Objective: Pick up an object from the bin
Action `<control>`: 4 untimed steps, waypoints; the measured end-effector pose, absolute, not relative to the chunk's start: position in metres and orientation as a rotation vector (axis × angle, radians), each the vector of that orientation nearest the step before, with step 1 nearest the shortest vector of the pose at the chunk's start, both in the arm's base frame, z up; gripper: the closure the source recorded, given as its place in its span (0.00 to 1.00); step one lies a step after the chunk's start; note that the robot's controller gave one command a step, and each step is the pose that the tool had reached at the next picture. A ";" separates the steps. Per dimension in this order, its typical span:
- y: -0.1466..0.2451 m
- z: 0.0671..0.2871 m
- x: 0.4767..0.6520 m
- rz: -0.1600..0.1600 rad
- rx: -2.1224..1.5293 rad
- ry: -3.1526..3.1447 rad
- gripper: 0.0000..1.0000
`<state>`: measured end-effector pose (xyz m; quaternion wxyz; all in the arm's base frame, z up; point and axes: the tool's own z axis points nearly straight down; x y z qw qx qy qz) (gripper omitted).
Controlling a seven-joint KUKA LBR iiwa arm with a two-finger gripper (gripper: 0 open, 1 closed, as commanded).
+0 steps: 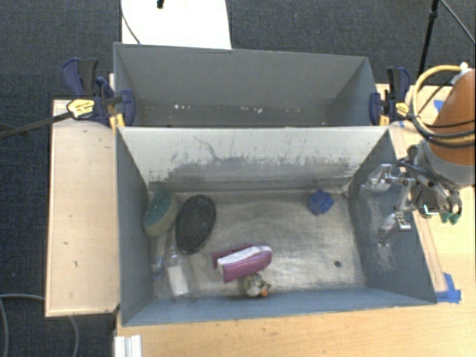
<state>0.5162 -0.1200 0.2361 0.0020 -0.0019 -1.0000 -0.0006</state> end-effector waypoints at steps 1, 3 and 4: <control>-0.087 0.162 0.568 -0.004 0.003 -3.140 0.00; -0.146 0.117 0.553 0.004 -0.798 -3.046 0.00; -0.147 0.097 0.499 0.000 -0.477 -3.105 0.00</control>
Offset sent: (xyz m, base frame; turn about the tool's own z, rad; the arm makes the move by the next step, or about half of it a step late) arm 0.0500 0.0302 -0.0704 -0.0014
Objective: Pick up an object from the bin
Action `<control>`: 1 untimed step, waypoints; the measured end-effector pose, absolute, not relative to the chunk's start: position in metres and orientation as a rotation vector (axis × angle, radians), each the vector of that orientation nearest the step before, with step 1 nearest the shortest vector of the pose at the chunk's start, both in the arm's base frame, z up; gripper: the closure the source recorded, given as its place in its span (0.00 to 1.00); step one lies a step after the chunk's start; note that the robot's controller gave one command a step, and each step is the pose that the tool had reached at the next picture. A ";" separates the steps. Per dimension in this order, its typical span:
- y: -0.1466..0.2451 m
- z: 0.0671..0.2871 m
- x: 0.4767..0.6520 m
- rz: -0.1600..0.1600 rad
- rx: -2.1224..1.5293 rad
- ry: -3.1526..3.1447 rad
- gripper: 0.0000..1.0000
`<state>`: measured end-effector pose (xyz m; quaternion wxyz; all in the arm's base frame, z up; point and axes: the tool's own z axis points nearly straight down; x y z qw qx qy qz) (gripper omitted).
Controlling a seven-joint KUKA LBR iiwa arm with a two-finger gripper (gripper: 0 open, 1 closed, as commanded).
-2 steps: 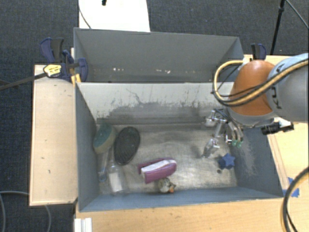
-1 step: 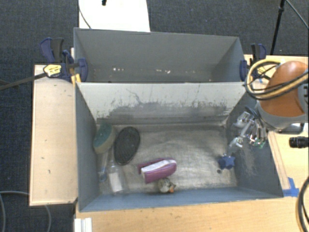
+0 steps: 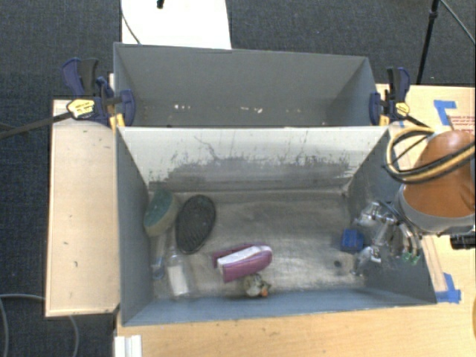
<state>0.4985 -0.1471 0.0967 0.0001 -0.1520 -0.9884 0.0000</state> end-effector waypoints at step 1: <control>-0.147 0.097 0.499 0.000 -0.471 -3.107 1.00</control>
Offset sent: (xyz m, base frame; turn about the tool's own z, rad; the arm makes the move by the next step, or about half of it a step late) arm 0.0000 0.0000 0.0000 0.0000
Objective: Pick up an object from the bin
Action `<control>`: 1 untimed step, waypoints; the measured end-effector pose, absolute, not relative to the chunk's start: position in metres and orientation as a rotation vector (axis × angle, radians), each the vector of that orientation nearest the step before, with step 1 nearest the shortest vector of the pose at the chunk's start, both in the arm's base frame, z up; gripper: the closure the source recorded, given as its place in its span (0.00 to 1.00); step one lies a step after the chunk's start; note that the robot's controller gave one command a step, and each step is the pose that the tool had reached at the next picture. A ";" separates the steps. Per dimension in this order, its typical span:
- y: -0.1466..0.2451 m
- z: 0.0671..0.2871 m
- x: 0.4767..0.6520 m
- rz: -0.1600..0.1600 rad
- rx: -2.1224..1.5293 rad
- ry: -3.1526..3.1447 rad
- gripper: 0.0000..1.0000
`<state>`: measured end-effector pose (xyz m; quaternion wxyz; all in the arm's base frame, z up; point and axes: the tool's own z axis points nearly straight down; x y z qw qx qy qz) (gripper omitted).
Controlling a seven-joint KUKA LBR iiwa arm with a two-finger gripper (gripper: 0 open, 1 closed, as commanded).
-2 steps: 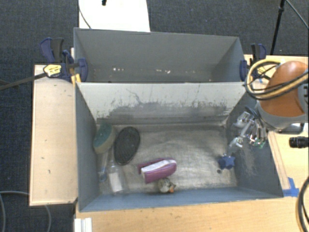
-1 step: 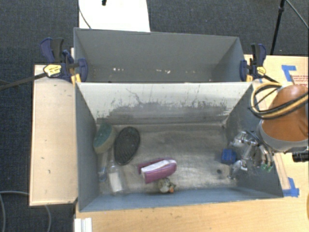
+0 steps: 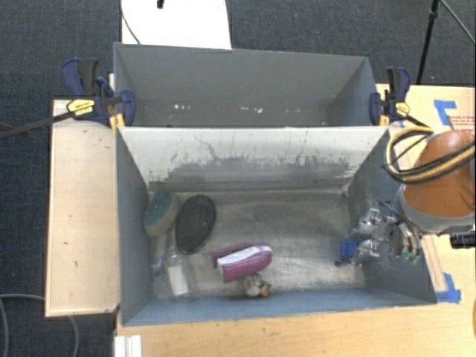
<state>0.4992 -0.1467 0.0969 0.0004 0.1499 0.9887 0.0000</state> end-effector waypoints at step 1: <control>-0.140 0.229 0.500 -0.002 0.393 3.106 1.00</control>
Offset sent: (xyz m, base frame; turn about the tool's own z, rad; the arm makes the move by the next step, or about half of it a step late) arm -0.0018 0.0074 0.1276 -0.0512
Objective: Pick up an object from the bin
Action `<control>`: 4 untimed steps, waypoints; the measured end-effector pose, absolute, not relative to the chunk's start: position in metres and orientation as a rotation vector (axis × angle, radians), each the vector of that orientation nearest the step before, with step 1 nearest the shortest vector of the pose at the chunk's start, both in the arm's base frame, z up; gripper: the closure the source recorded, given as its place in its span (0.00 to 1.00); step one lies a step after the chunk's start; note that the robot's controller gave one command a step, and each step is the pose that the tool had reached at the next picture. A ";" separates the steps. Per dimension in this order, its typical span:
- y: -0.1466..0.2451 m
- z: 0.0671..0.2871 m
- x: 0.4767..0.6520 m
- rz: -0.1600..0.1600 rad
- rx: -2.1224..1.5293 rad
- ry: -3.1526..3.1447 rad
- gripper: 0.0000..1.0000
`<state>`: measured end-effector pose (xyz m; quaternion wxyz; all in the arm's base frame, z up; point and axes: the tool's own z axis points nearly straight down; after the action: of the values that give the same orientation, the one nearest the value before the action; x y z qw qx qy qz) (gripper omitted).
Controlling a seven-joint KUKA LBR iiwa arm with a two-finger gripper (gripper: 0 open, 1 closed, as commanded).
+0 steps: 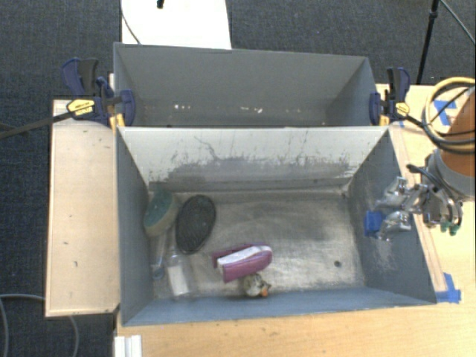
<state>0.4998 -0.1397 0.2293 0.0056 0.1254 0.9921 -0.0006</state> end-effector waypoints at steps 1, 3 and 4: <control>-0.139 0.225 0.498 0.000 0.394 3.114 0.00; -0.146 0.077 0.491 -0.001 0.695 3.060 0.00; -0.115 0.072 0.524 0.001 0.607 3.073 0.00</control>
Offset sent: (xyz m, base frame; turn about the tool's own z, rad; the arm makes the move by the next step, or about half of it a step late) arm 0.0000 0.0000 0.0000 0.0000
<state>0.5235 -0.1149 0.0718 0.0046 0.1937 0.9810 0.0003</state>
